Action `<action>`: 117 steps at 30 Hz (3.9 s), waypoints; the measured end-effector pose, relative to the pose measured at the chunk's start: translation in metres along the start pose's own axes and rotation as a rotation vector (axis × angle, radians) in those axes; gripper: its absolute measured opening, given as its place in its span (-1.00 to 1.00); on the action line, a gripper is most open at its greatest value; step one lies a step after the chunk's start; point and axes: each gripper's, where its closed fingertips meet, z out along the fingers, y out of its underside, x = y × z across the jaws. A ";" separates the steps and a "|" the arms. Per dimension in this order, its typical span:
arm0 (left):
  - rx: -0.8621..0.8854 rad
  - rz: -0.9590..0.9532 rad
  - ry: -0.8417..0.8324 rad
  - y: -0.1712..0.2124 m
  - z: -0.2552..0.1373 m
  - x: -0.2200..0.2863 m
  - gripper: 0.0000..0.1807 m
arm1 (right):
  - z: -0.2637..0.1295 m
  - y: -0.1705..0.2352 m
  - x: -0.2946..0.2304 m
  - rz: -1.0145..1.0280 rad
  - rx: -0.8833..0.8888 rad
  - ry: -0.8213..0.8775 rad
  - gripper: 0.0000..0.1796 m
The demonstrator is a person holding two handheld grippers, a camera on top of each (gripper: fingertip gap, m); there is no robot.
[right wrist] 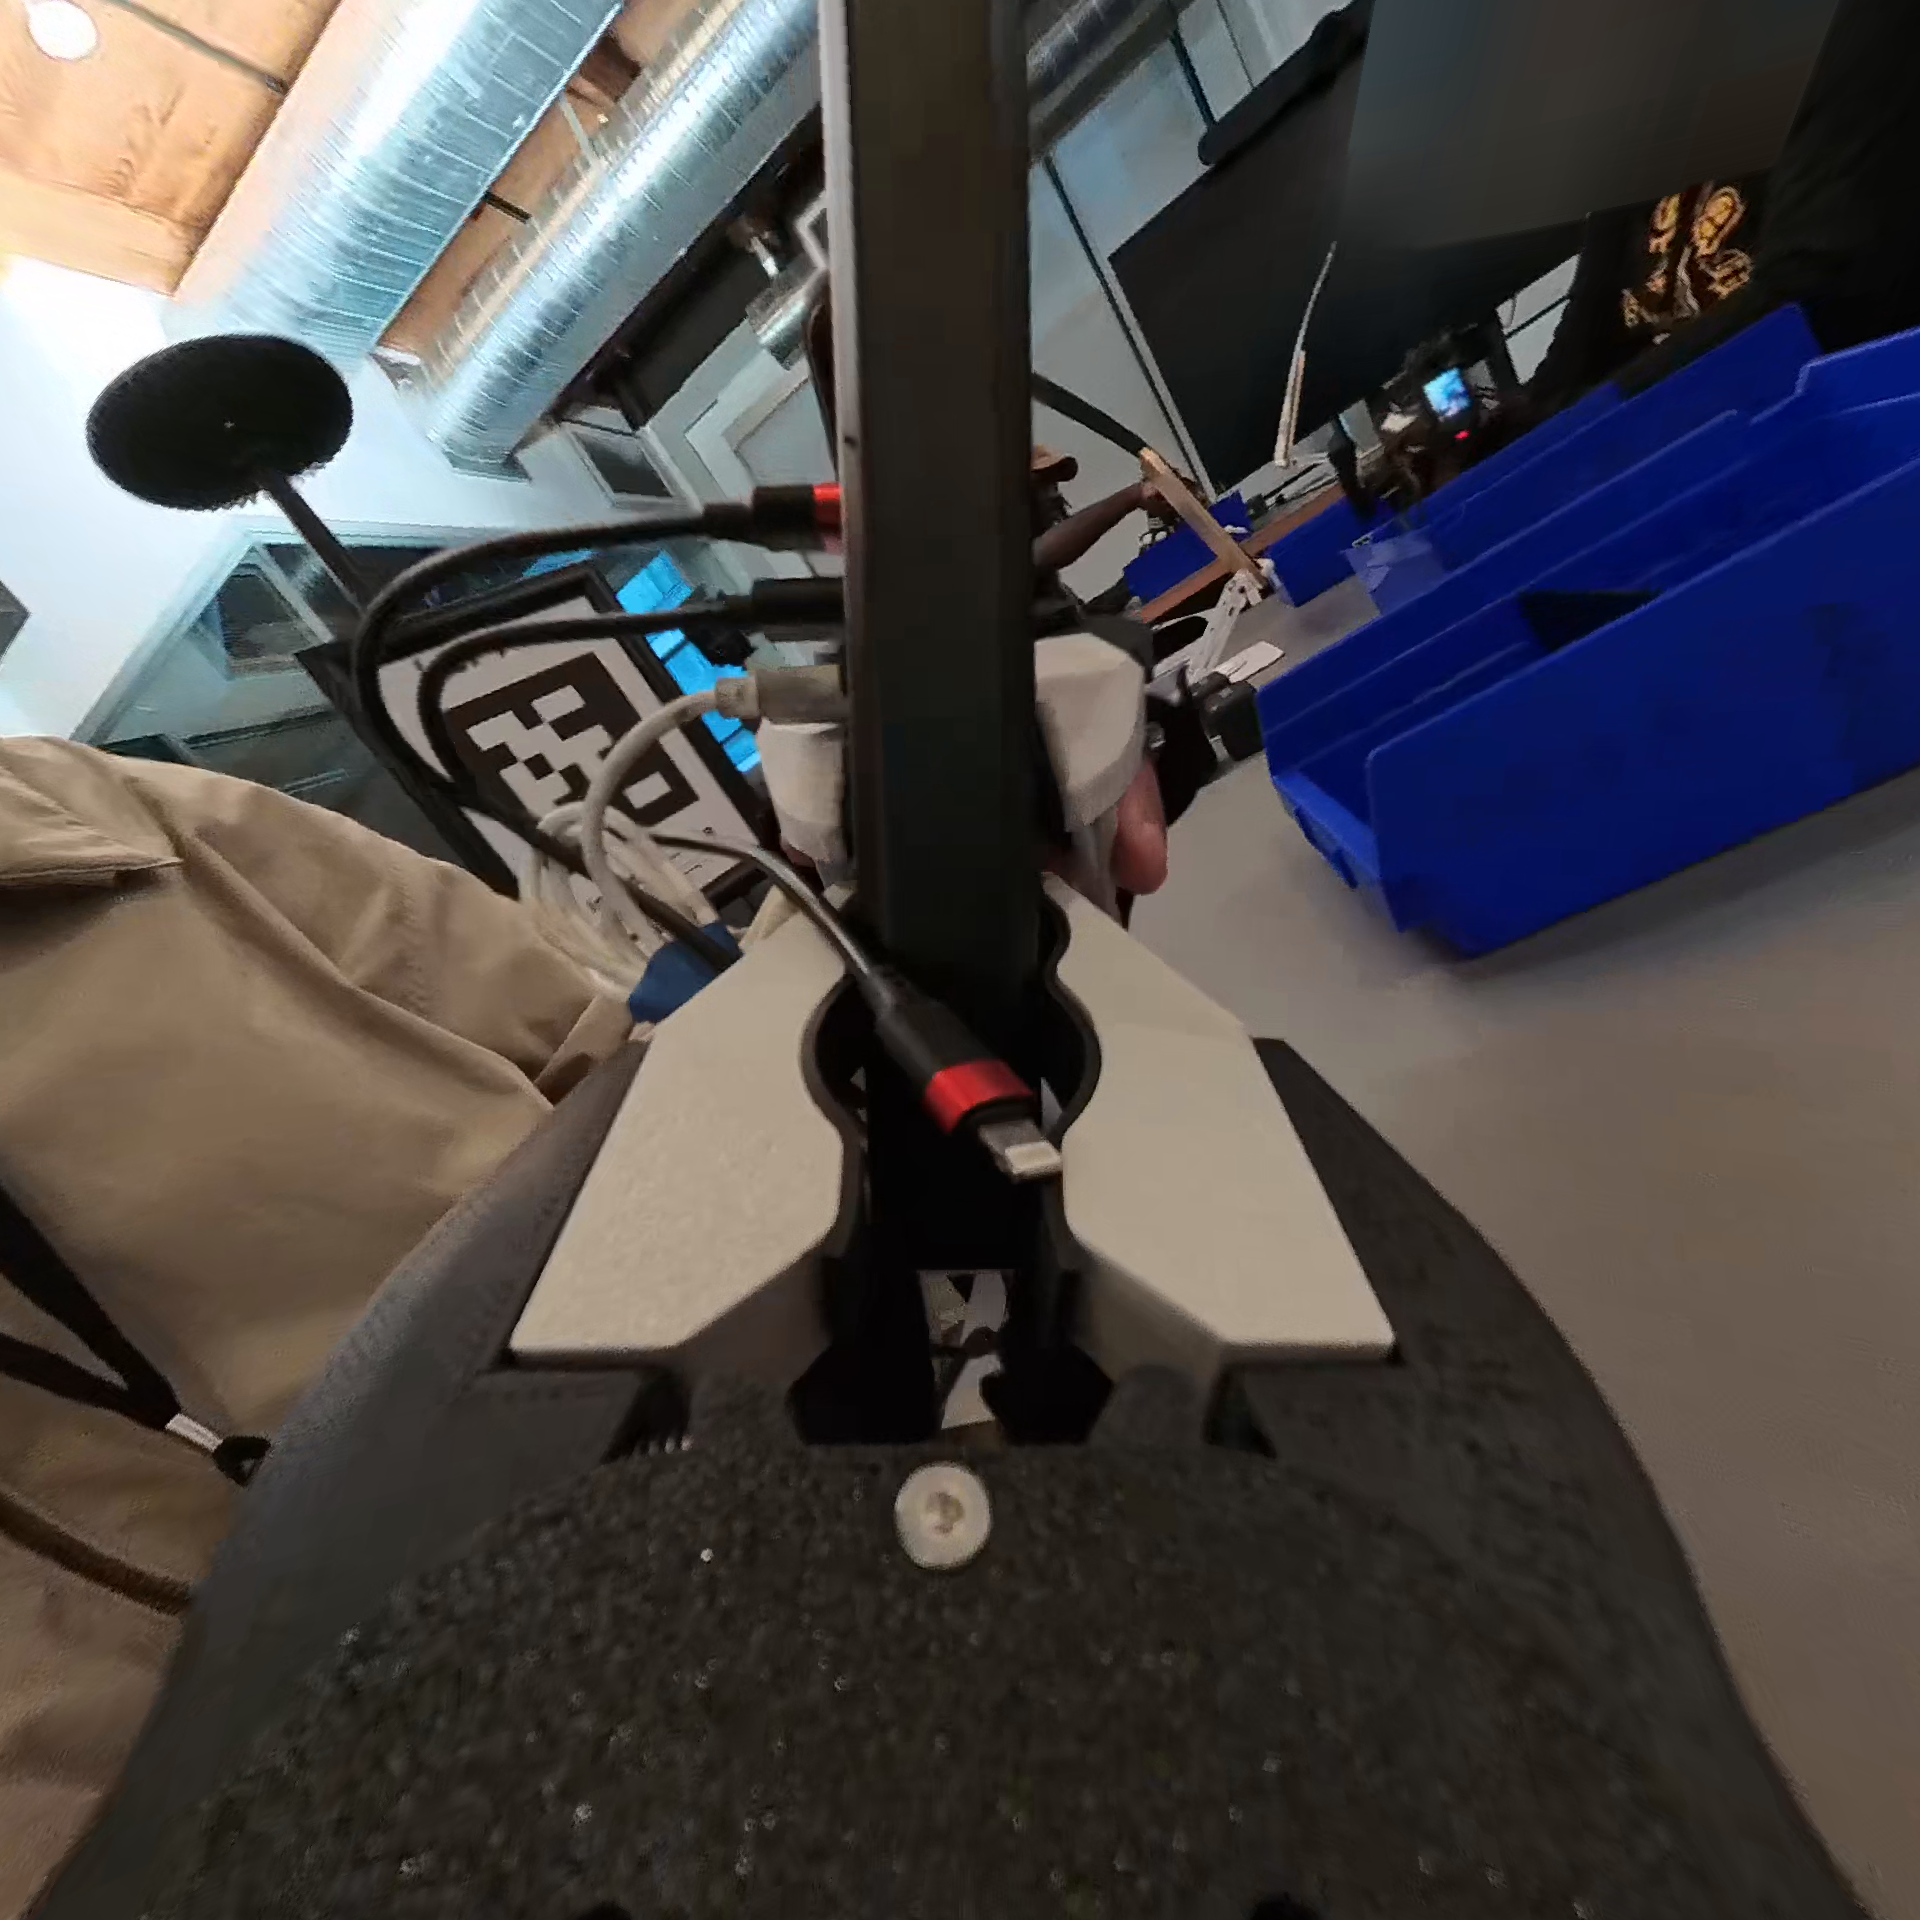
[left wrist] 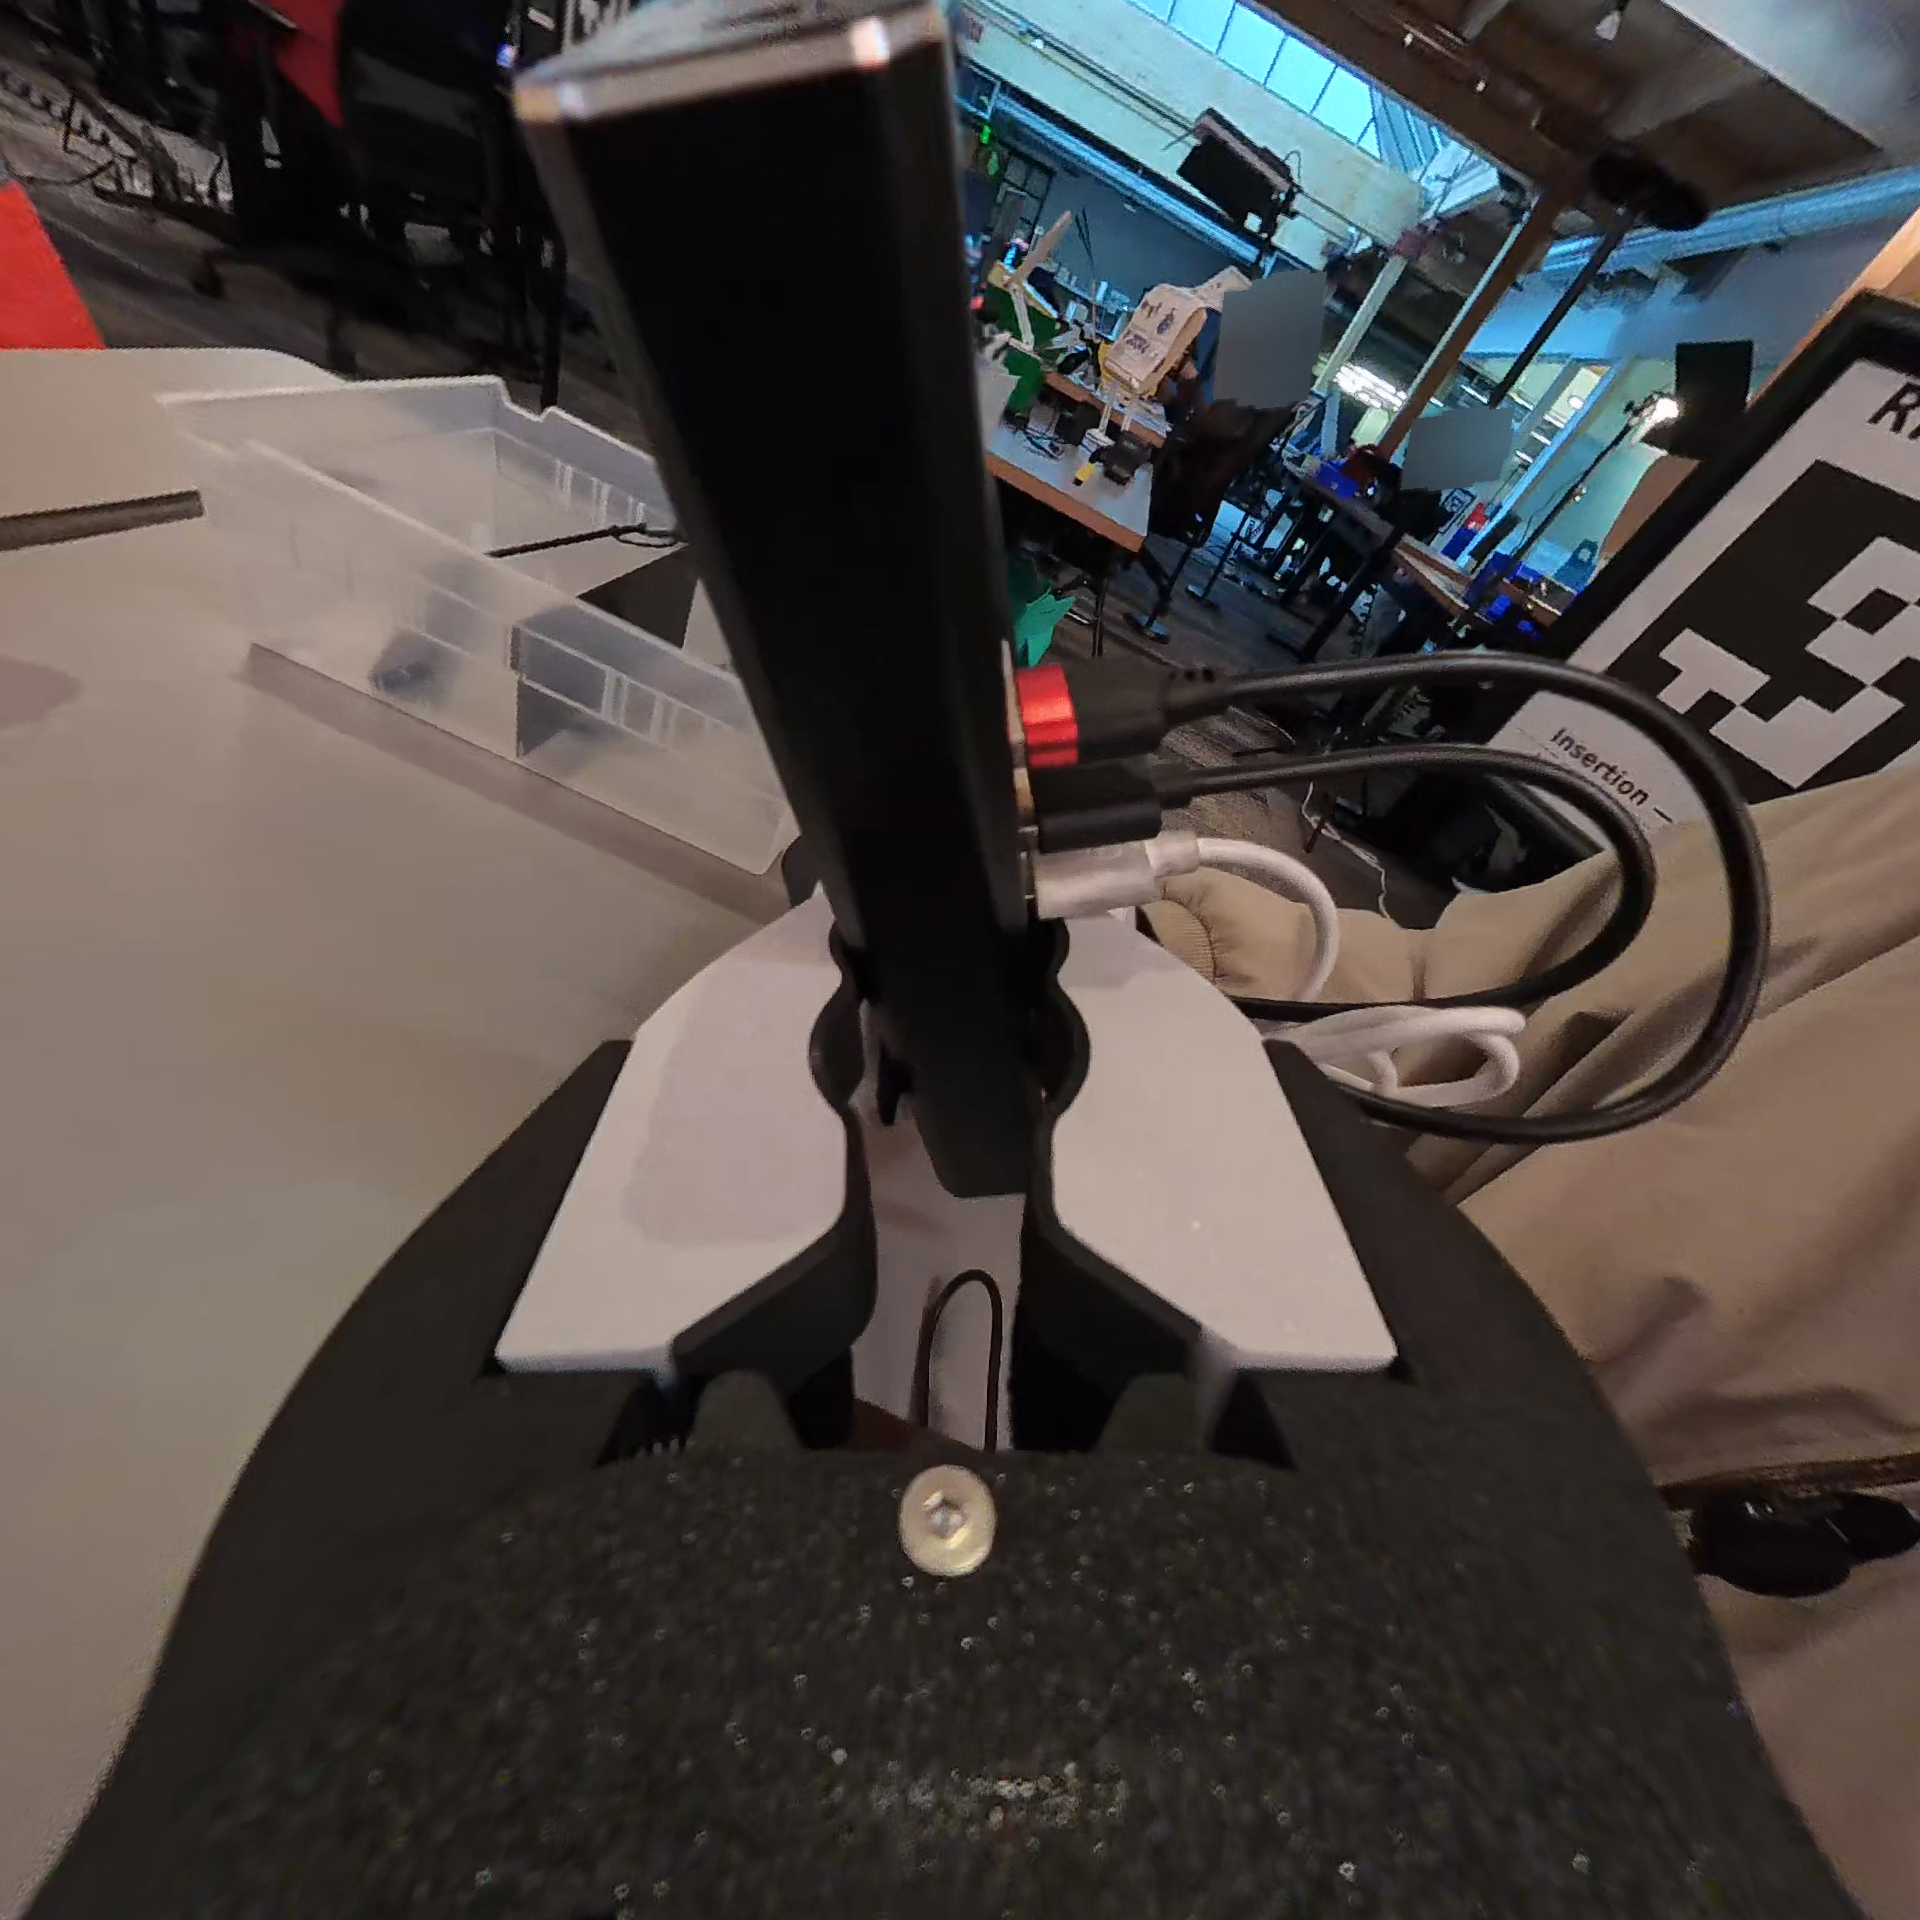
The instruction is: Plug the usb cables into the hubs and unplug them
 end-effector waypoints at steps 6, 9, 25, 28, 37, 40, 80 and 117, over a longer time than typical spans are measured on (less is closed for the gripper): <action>-0.046 0.047 -0.157 0.008 -0.007 -0.025 -0.68 | 0.001 0.011 0.034 -0.004 -0.035 0.182 -0.45; 0.061 -0.023 -0.112 0.004 -0.003 -0.025 -0.69 | 0.006 0.020 0.035 -0.061 -0.077 0.197 -0.54; 0.064 0.041 -0.006 0.029 0.006 0.000 -0.64 | 0.010 0.049 0.015 -0.069 -0.318 0.121 -0.68; 0.087 0.032 0.027 0.030 0.010 0.004 -0.66 | 0.004 0.059 0.012 -0.054 -0.399 0.105 -0.68; 0.166 -0.046 -0.089 0.026 0.005 -0.017 -0.66 | -0.001 0.057 0.030 -0.037 -0.408 0.217 -0.60; 0.280 -0.052 -0.327 0.022 -0.021 -0.050 -0.67 | -0.013 0.039 0.051 -0.106 -0.345 0.377 -0.52; 0.265 -0.001 -0.648 0.037 -0.026 -0.091 -0.67 | -0.001 0.002 0.043 -0.437 -0.129 0.565 -0.72; 0.175 0.090 -0.803 0.043 -0.024 -0.096 -0.66 | 0.010 0.008 0.059 -0.424 -0.098 0.732 -0.84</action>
